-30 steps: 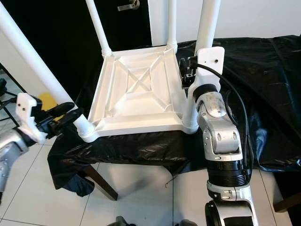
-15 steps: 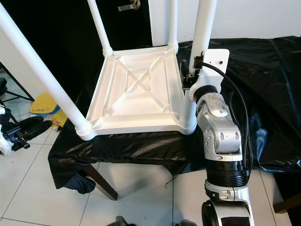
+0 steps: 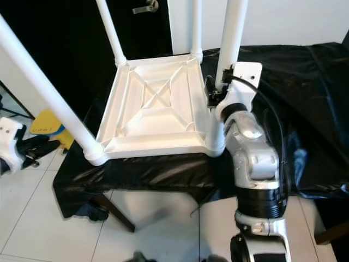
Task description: Building children table
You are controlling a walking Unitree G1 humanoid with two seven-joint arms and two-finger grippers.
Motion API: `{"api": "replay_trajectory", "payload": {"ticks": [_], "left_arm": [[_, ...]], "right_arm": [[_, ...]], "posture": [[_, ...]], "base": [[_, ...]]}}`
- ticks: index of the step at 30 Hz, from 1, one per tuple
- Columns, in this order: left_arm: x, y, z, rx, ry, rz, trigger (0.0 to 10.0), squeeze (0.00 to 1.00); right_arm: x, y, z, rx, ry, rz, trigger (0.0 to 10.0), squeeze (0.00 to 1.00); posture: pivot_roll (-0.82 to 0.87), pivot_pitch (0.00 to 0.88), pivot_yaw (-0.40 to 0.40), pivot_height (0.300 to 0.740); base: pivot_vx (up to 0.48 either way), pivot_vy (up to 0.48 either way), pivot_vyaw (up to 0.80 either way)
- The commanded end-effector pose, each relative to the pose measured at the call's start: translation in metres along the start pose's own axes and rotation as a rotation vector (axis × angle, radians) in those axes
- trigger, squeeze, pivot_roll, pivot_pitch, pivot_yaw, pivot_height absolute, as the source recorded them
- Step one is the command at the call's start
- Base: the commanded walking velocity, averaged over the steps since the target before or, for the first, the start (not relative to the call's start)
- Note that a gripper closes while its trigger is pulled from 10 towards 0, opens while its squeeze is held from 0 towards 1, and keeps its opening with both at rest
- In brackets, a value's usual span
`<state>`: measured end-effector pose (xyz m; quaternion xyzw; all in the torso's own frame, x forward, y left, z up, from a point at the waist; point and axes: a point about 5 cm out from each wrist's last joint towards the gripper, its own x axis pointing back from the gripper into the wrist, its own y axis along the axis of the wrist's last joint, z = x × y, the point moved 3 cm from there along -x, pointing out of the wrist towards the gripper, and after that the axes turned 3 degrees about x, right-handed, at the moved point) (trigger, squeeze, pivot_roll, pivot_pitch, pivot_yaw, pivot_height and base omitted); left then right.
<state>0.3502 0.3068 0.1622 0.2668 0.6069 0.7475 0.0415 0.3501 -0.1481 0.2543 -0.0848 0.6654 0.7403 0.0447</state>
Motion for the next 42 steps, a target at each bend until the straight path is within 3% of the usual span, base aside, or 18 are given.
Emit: {"api": "replay_trajectory", "payload": {"ticks": [1, 4, 5, 6, 7, 10, 13, 22, 28, 30, 32, 34, 35, 36, 37, 40, 41, 42], "left_arm": [[0.0, -0.007, 0.017, -0.008, 0.226, 0.023, 10.0, 0.0], [-0.008, -0.002, 0.023, -0.01, 0.313, 0.037, 10.0, 0.0], [-0.014, 0.0, 0.028, -0.008, 0.395, 0.054, 10.0, 0.0], [-0.016, -0.001, 0.032, 0.004, 0.464, 0.074, 10.0, 0.0], [-0.016, -0.001, 0.032, 0.004, 0.464, 0.074, 10.0, 0.0], [-0.015, -0.003, 0.039, 0.008, 0.557, 0.089, 10.0, 0.0], [-0.015, -0.003, 0.04, -0.009, 0.567, 0.097, 10.0, 0.0], [-0.017, -0.004, 0.043, -0.044, 0.599, 0.123, 10.0, 0.0], [-0.04, 0.008, 0.026, -0.048, 0.576, 0.104, 10.0, 0.0], [-0.058, 0.019, 0.012, -0.064, 0.557, 0.093, 10.0, 0.0], [-0.058, 0.019, 0.012, -0.064, 0.557, 0.093, 10.0, 0.0], [-0.076, 0.041, -0.005, -0.068, 0.52, 0.047, 10.0, 0.0], [-0.076, 0.041, -0.005, -0.068, 0.52, 0.047, 10.0, 0.0], [-0.097, 0.088, -0.03, -0.056, 0.45, -0.07, 10.0, 0.0], [-0.097, 0.088, -0.03, -0.056, 0.45, -0.07, 10.0, 0.0], [-0.112, 0.148, -0.063, 0.008, 0.347, -0.229, 10.0, 0.0], [-0.112, 0.148, -0.063, 0.008, 0.347, -0.229, 10.0, 0.0], [-0.115, 0.172, -0.076, 0.026, 0.307, -0.288, 10.0, 0.0]], "right_arm": [[-0.001, -0.008, 0.005, -0.078, 0.024, 0.039, 3.1, 0.0], [-0.002, -0.011, 0.005, -0.168, 0.032, 0.06, 2.7, 0.0], [-0.002, -0.013, 0.003, -0.27, 0.032, 0.076, 10.0, 0.0], [-0.002, -0.015, 0.001, -0.358, 0.03, 0.086, 10.0, 0.0], [-0.002, -0.015, 0.001, -0.358, 0.03, 0.086, 10.0, 0.0], [0.001, -0.018, -0.005, -0.498, 0.018, 0.092, 10.0, 0.0], [0.002, -0.019, -0.006, -0.53, 0.016, 0.093, 10.0, 0.0], [0.025, -0.038, -0.019, -0.762, -0.027, 0.111, 10.0, 0.0], [0.039, -0.053, -0.027, -0.949, -0.052, 0.106, 10.0, 0.0], [0.045, -0.061, -0.033, -1.043, -0.074, 0.091, 10.0, 0.0], [0.045, -0.061, -0.033, -1.043, -0.074, 0.091, 10.0, 0.0], [0.052, -0.071, -0.036, -1.081, -0.088, 0.096, 10.0, 0.0], [0.052, -0.071, -0.036, -1.081, -0.088, 0.096, 10.0, 0.0], [0.06, -0.081, -0.032, -1.13, -0.08, 0.113, 10.0, 0.0], [0.06, -0.081, -0.032, -1.13, -0.08, 0.113, 10.0, 0.0], [0.069, -0.092, -0.031, -1.199, -0.079, 0.111, 10.0, 0.0], [0.069, -0.092, -0.031, -1.199, -0.079, 0.111, 10.0, 0.0], [0.072, -0.097, -0.033, -1.222, -0.103, 0.102, 10.0, 0.0]], "posture": [[-0.1, 0.049, 0.074, 0.74], [-0.1, 0.049, 0.076, 0.74], [-0.11, 0.055, 0.081, 0.74], [-0.12, 0.057, 0.083, 0.74], [-0.12, 0.057, 0.083, 0.74], [-0.13, 0.059, 0.086, 0.74], [-0.13, 0.059, 0.088, 0.74], [-0.14, 0.061, 0.101, 0.74], [-0.15, 0.065, 0.11, 0.74], [-0.16, 0.069, 0.122, 0.74], [-0.16, 0.069, 0.122, 0.74], [-0.17, 0.074, 0.131, 0.74], [-0.17, 0.074, 0.131, 0.74], [-0.17, 0.083, 0.135, 0.74], [-0.17, 0.083, 0.135, 0.74], [-0.16, 0.094, 0.134, 0.74], [-0.16, 0.094, 0.134, 0.74], [-0.15, 0.106, 0.141, 0.74]], "base": [[0.0, 0.0, 0.0], [0.0, 0.0, 0.0], [0.0, 0.0, 0.0], [0.0, 0.0, 0.0], [0.0, 0.0, 0.0], [0.0, 0.0, 0.0], [0.0, 0.0, 0.0], [0.0, 0.0, 0.0], [0.0, 0.0, 0.0], [0.0, 0.0, 0.0], [0.0, 0.0, 0.0], [0.0, 0.0, 0.0], [0.0, 0.0, 0.0], [0.0, 0.0, 0.0], [0.0, 0.0, 0.0], [0.0, 0.0, 0.0], [0.0, 0.0, 0.0], [0.0, 0.0, 0.0]]}}
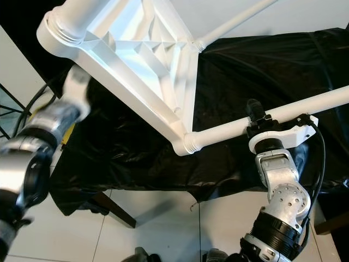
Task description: Building children table
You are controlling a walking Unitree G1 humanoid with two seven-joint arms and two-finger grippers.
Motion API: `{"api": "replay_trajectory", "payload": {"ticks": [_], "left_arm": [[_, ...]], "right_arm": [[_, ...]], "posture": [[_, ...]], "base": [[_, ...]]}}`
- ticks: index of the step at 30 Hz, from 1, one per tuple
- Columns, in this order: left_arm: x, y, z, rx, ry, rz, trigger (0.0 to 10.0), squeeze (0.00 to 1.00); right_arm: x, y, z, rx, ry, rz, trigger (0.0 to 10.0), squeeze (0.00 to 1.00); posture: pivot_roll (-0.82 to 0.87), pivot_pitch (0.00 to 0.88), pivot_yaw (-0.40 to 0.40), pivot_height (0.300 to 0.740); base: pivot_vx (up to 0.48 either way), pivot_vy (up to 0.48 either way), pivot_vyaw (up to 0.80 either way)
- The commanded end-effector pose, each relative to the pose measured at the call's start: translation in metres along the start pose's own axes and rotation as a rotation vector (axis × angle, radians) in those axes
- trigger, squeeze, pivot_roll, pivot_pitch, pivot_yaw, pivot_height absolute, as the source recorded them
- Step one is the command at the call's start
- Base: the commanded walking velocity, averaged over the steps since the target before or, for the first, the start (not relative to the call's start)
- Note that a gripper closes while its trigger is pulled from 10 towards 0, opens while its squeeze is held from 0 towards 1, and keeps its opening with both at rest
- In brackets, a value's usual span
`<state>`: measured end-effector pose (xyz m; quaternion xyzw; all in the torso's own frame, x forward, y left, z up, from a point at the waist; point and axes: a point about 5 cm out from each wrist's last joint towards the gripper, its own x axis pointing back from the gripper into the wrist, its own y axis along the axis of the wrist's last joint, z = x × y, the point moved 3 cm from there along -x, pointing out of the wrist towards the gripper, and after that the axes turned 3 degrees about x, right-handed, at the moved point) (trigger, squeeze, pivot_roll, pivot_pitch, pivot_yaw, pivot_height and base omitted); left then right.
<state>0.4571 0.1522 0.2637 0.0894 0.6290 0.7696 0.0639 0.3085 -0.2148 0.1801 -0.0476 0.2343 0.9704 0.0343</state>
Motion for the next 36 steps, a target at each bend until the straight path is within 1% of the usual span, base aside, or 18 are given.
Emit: {"api": "replay_trajectory", "payload": {"ticks": [1, 4, 6, 8, 10, 11, 12, 13, 15, 16, 17, 19, 23, 24, 25, 29, 33, 36], "left_arm": [[-0.002, 0.009, 0.0, 0.042, 0.06, -0.022, 10.0, 0.0], [-0.005, 0.027, -0.01, 0.061, 0.03, -0.064, 10.0, 0.0], [-0.009, 0.068, -0.04, 0.055, -0.055, -0.157, 10.0, 0.0], [-0.009, 0.068, -0.04, 0.055, -0.055, -0.157, 10.0, 0.0], [-0.009, 0.082, -0.05, 0.036, -0.079, -0.183, 10.0, 0.0], [-0.008, 0.094, -0.058, -0.005, -0.096, -0.211, 10.0, 0.0], [-0.008, 0.094, -0.058, -0.005, -0.096, -0.211, 10.0, 0.0], [-0.007, 0.108, -0.068, -0.031, -0.118, -0.242, 10.0, 0.0], [-0.007, 0.108, -0.068, -0.031, -0.118, -0.242, 10.0, 0.0], [-0.006, 0.114, -0.073, -0.057, -0.129, -0.255, 10.0, 0.0], [-0.006, 0.114, -0.073, -0.057, -0.129, -0.255, 10.0, 0.0], [-0.006, 0.12, -0.077, -0.042, -0.141, -0.268, 10.0, 0.0], [-0.005, 0.122, -0.079, -0.053, -0.14, -0.273, 10.0, 0.0], [-0.005, 0.124, -0.08, -0.058, -0.141, -0.278, 10.0, 0.0], [-0.004, 0.127, -0.08, -0.068, -0.14, -0.284, 10.0, 0.0], [-0.004, 0.13, -0.081, -0.061, -0.147, -0.287, 10.0, 0.0], [-0.003, 0.135, -0.083, -0.089, -0.151, -0.301, 10.0, 0.0], [-0.002, 0.138, -0.084, -0.094, -0.151, -0.308, 10.0, 0.0]], "right_arm": [[0.015, -0.053, -0.013, -0.235, -0.026, 0.097, 10.0, 0.0], [0.017, -0.053, -0.017, -0.263, -0.033, 0.087, 10.0, 0.0], [0.025, -0.058, -0.033, -0.317, -0.096, 0.075, 10.0, 0.0], [0.025, -0.058, -0.033, -0.317, -0.096, 0.075, 10.0, 0.0], [0.029, -0.061, -0.039, -0.319, -0.118, 0.082, 10.0, 0.0], [0.035, -0.064, -0.043, -0.327, -0.14, 0.082, 10.0, 1.0], [0.035, -0.064, -0.043, -0.327, -0.14, 0.082, 10.0, 1.0], [0.05, -0.068, -0.045, -0.321, -0.169, 0.085, 10.0, 1.0], [0.05, -0.068, -0.045, -0.321, -0.169, 0.085, 10.0, 1.0], [0.065, -0.069, -0.045, -0.326, -0.193, 0.082, 10.0, 1.0], [0.065, -0.069, -0.045, -0.326, -0.193, 0.082, 10.0, 1.0], [0.084, -0.064, -0.045, -0.269, -0.201, 0.071, 10.0, 1.0], [0.099, -0.059, -0.049, -0.231, -0.219, 0.056, 10.0, 1.0], [0.113, -0.055, -0.054, -0.213, -0.249, 0.039, 10.0, 1.0], [0.128, -0.052, -0.059, -0.16, -0.286, 0.024, 10.0, 0.0], [0.145, -0.051, -0.063, -0.114, -0.327, 0.028, 10.0, 0.0], [0.161, -0.04, -0.076, 0.069, -0.46, -0.023, 10.0, 0.0], [0.168, -0.039, -0.082, 0.088, -0.507, -0.026, 10.0, 0.0]], "posture": [[-0.15, 0.106, 0.141, 0.74], [-0.15, 0.109, 0.141, 0.74], [-0.14, 0.123, 0.148, 0.74], [-0.14, 0.123, 0.148, 0.74], [-0.14, 0.131, 0.156, 0.74], [-0.15, 0.144, 0.164, 0.74], [-0.15, 0.144, 0.164, 0.74], [-0.15, 0.157, 0.175, 0.74], [-0.15, 0.157, 0.175, 0.74], [-0.16, 0.168, 0.185, 0.74], [-0.16, 0.168, 0.185, 0.74], [-0.16, 0.174, 0.193, 0.74], [-0.16, 0.182, 0.2, 0.74], [-0.17, 0.192, 0.215, 0.74], [-0.18, 0.198, 0.225, 0.74], [-0.19, 0.2, 0.236, 0.74], [-0.21, 0.207, 0.254, 0.74], [-0.21, 0.208, 0.26, 0.74]], "base": [[0.0, 0.0, 0.0], [0.0, 0.0, 0.0], [0.0, 0.0, 0.0], [0.0, 0.0, 0.0], [0.0, 0.0, 0.0], [0.0, 0.0, 0.0], [0.0, 0.0, 0.0], [0.0, 0.0, 0.0], [0.0, 0.0, 0.0], [0.0, 0.0, 0.0], [0.0, 0.0, 0.0], [0.0, 0.0, 0.0], [0.0, 0.0, 0.0], [0.0, 0.0, 0.0], [0.0, 0.0, 0.0], [0.0, 0.0, 0.0], [0.0, 0.0, 0.0], [0.0, 0.0, 0.0]]}}
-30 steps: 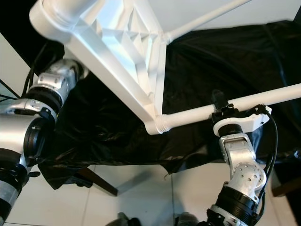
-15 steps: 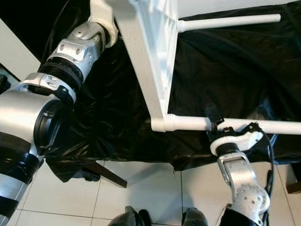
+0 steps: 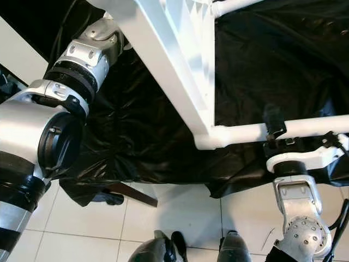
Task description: Building children table
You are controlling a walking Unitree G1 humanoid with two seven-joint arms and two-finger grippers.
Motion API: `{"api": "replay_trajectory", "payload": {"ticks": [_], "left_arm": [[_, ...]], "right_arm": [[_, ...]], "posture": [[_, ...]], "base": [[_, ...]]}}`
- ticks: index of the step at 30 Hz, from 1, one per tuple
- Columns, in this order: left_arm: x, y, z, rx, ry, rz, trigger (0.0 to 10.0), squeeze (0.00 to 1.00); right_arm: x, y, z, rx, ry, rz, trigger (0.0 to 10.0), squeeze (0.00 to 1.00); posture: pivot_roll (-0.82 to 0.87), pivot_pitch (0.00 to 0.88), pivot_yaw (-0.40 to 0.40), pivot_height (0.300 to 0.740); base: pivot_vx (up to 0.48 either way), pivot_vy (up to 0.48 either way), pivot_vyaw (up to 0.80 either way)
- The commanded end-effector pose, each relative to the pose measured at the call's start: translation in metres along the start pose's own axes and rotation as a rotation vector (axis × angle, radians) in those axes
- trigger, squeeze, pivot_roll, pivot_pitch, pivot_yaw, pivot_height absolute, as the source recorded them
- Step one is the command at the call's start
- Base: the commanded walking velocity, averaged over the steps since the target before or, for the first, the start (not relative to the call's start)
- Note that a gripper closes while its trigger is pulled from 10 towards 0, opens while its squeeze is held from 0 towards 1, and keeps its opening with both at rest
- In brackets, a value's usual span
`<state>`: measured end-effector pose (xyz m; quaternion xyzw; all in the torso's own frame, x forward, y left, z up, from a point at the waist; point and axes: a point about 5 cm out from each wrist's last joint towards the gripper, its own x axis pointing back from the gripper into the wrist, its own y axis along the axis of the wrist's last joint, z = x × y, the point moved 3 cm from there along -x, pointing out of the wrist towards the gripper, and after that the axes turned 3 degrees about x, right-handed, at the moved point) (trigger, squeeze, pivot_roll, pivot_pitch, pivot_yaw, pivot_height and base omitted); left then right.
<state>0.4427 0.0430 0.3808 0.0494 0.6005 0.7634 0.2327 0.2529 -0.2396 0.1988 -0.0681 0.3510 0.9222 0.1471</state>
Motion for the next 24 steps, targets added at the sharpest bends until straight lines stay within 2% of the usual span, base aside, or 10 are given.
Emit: {"api": "replay_trajectory", "payload": {"ticks": [1, 6, 10, 12, 13, 14, 16, 17, 19, 24], "left_arm": [[0.0, 0.001, 0.002, -0.023, 0.001, 0.002, 10.0, 0.0], [-0.001, 0.009, -0.003, -0.018, -0.013, -0.016, 10.0, 0.0], [-0.002, 0.01, -0.004, -0.021, -0.018, -0.018, 10.0, 0.0], [-0.002, 0.011, -0.006, -0.036, -0.023, -0.022, 10.0, 0.0], [-0.002, 0.011, -0.006, -0.036, -0.023, -0.022, 10.0, 0.0], [-0.002, 0.012, -0.007, -0.037, -0.026, -0.022, 10.0, 0.0], [-0.002, 0.012, -0.007, -0.037, -0.026, -0.022, 10.0, 0.0], [-0.002, 0.012, -0.008, -0.042, -0.029, -0.022, 10.0, 0.0], [-0.003, 0.011, -0.009, -0.044, -0.031, -0.021, 10.0, 0.0], [-0.004, 0.012, -0.015, -0.045, -0.046, -0.024, 10.0, 0.0]], "right_arm": [[0.132, -0.068, -0.072, -0.11, -0.494, 0.257, 10.0, 0.0], [0.153, -0.079, -0.082, -0.19, -0.537, 0.277, 10.0, 0.0], [0.157, -0.08, -0.083, -0.188, -0.543, 0.279, 10.0, 0.0], [0.168, -0.074, -0.093, -0.099, -0.617, 0.233, 10.0, 0.0], [0.168, -0.074, -0.093, -0.099, -0.617, 0.233, 10.0, 0.0], [0.173, -0.069, -0.099, -0.022, -0.668, 0.208, 10.0, 0.0], [0.173, -0.069, -0.099, -0.022, -0.668, 0.208, 10.0, 0.0], [0.176, -0.065, -0.103, 0.047, -0.703, 0.19, 10.0, 0.0], [0.181, -0.066, -0.105, 0.06, -0.724, 0.182, 10.0, 0.0], [0.193, -0.078, -0.091, -0.066, -0.552, 0.209, 10.0, 0.0]], "posture": [[-0.21, 0.208, 0.26, 0.74], [-0.22, 0.206, 0.274, 0.74], [-0.23, 0.205, 0.276, 0.74], [-0.23, 0.207, 0.287, 0.74], [-0.23, 0.207, 0.287, 0.74], [-0.24, 0.208, 0.294, 0.74], [-0.24, 0.208, 0.294, 0.74], [-0.24, 0.211, 0.297, 0.74], [-0.25, 0.212, 0.3, 0.74], [-0.26, 0.217, 0.315, 0.74]], "base": [[0.0, 0.0, 0.0], [0.0, 0.0, 0.0], [0.0, 0.0, 0.0], [0.0, 0.0, 0.0], [0.0, 0.0, 0.0], [0.0, 0.0, 0.0], [0.0, 0.0, 0.0], [0.0, 0.0, 0.0], [0.0, 0.0, 0.0], [0.0, 0.0, 0.0]]}}
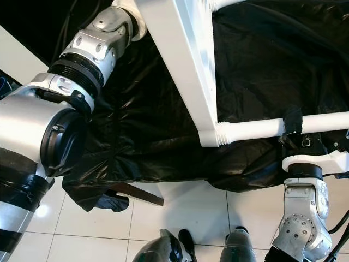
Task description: Building children table
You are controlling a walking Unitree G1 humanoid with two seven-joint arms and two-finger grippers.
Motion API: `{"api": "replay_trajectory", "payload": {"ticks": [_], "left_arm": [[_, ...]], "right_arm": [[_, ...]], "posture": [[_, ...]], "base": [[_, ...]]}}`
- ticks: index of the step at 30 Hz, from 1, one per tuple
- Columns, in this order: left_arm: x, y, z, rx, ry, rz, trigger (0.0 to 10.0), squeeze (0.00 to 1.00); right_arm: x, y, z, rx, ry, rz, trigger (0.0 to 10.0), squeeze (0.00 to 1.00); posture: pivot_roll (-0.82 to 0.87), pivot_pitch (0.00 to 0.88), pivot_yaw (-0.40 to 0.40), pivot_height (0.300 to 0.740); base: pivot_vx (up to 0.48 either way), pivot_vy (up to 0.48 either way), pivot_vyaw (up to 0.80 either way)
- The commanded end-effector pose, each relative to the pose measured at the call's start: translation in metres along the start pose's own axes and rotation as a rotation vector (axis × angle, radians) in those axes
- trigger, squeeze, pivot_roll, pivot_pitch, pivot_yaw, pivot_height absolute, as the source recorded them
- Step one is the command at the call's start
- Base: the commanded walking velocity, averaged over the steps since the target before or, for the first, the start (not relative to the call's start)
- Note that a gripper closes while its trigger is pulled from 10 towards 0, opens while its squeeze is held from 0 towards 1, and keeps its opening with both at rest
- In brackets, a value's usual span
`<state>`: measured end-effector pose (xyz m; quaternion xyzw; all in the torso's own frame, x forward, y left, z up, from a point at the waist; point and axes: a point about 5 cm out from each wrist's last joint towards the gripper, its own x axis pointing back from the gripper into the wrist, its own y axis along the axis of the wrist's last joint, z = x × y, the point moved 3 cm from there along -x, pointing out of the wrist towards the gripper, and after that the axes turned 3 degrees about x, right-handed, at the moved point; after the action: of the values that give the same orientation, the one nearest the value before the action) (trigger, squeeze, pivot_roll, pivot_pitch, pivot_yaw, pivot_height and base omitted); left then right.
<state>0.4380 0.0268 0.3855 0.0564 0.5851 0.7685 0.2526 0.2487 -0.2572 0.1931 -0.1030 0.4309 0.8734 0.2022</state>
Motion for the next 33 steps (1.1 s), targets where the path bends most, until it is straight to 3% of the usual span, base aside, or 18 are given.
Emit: {"api": "replay_trajectory", "payload": {"ticks": [1, 6, 7, 8, 10, 13, 15, 16, 17, 22, 33], "left_arm": [[-0.001, 0.005, -0.001, -0.015, -0.008, -0.008, 10.0, 0.0], [-0.001, 0.007, -0.003, -0.012, -0.015, -0.014, 10.0, 0.0], [-0.002, 0.008, -0.005, -0.015, -0.021, -0.017, 10.0, 0.0], [-0.002, 0.008, -0.005, -0.015, -0.021, -0.017, 10.0, 0.0], [-0.002, 0.008, -0.008, -0.001, -0.031, -0.019, 10.0, 0.0], [-0.002, 0.007, -0.01, 0.007, -0.036, -0.019, 10.0, 0.0], [-0.003, 0.007, -0.013, 0.014, -0.041, -0.019, 10.0, 0.0], [-0.004, 0.009, -0.016, 0.022, -0.047, -0.023, 10.0, 0.0], [-0.004, 0.009, -0.016, 0.022, -0.047, -0.023, 10.0, 0.0], [-0.005, 0.012, -0.022, 0.033, -0.058, -0.035, 10.0, 0.0], [-0.005, 0.012, -0.022, 0.033, -0.058, -0.035, 10.0, 0.0]], "right_arm": [[0.215, -0.076, -0.049, -0.202, -0.572, 0.404, 10.0, 0.0], [0.233, -0.078, -0.054, -0.153, -0.581, 0.43, 10.0, 0.0], [0.242, -0.073, -0.063, -0.095, -0.633, 0.413, 10.0, 0.0], [0.242, -0.073, -0.063, -0.095, -0.633, 0.413, 10.0, 0.0], [0.243, -0.053, -0.074, 0.11, -0.686, 0.327, 10.0, 0.0], [0.235, -0.042, -0.075, 0.176, -0.678, 0.268, 10.0, 0.0], [0.227, -0.043, -0.068, 0.13, -0.602, 0.282, 10.0, 0.0], [0.23, -0.05, -0.054, 0.004, -0.474, 0.361, 10.0, 0.0], [0.23, -0.05, -0.054, 0.004, -0.474, 0.361, 10.0, 0.0], [0.247, -0.052, -0.032, -0.137, -0.246, 0.477, 10.0, 0.0], [0.247, -0.052, -0.032, -0.137, -0.246, 0.477, 10.0, 0.0]], "posture": [[-0.27, 0.215, 0.317, 0.74], [-0.27, 0.218, 0.322, 0.74], [-0.28, 0.22, 0.327, 0.74], [-0.28, 0.22, 0.327, 0.74], [-0.3, 0.219, 0.337, 0.74], [-0.31, 0.217, 0.338, 0.74], [-0.33, 0.218, 0.34, 0.74], [-0.34, 0.218, 0.341, 0.74], [-0.34, 0.218, 0.341, 0.74], [-0.36, 0.225, 0.34, 0.74], [-0.36, 0.225, 0.34, 0.74]], "base": [[0.0, 0.0, 0.0], [0.0, 0.0, 0.0], [0.0, 0.0, 0.0], [0.0, 0.0, 0.0], [0.0, 0.0, 0.0], [0.0, 0.0, 0.0], [0.0, 0.0, 0.0], [0.0, 0.0, 0.0], [0.0, 0.0, 0.0], [0.0, 0.0, 0.0], [0.0, 0.0, 0.0]]}}
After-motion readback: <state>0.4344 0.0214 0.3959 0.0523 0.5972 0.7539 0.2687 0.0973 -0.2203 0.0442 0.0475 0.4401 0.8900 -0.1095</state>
